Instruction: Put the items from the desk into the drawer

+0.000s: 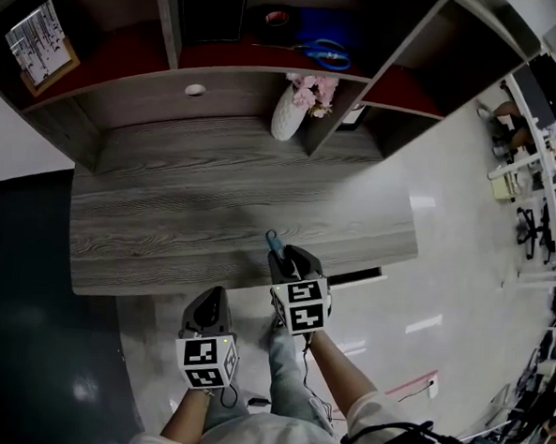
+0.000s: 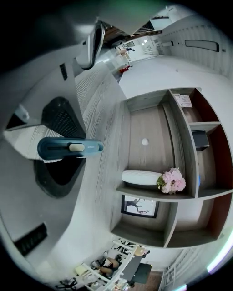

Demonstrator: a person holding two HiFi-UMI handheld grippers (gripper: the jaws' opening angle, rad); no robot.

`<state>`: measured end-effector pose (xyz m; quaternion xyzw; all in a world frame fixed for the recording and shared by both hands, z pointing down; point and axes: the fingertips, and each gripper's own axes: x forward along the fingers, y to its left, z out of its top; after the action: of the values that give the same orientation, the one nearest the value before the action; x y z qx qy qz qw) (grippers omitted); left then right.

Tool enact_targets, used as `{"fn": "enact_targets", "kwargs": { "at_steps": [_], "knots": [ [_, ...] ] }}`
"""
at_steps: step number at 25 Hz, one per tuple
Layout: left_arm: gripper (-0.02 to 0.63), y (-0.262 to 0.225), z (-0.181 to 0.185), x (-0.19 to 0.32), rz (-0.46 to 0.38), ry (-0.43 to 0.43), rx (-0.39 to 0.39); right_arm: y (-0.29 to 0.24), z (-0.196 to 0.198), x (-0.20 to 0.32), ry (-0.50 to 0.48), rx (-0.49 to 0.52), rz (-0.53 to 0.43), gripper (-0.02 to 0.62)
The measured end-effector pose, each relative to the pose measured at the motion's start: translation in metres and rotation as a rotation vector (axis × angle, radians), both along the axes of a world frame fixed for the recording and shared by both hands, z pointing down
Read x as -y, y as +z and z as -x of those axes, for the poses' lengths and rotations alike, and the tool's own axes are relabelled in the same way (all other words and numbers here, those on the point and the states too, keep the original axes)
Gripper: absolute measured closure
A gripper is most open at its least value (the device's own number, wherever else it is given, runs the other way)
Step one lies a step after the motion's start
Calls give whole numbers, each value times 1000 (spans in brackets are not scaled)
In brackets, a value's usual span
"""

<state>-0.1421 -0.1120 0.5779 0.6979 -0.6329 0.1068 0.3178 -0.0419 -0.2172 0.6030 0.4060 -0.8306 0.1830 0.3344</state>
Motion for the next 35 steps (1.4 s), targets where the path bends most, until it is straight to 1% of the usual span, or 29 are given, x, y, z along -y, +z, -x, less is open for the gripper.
{"fn": "enact_targets", "kwargs": {
  "at_steps": [6, 16, 23, 30, 35],
  "knots": [
    [607, -7, -34, 4, -13, 74, 3, -10, -36, -3, 58, 1, -13, 466],
    [607, -24, -100, 24, -53, 225, 9, -23, -114, -5, 205, 7, -33, 466],
    [607, -29, -143, 29, -54, 322, 11, -29, -163, -9, 304, 12, -39, 466],
    [607, -27, -177, 33, -52, 416, 10, -26, -203, -18, 401, 12, -35, 466],
    [607, -24, -202, 35, -46, 461, 9, -22, -230, -25, 428, 7, -26, 466]
  ]
}}
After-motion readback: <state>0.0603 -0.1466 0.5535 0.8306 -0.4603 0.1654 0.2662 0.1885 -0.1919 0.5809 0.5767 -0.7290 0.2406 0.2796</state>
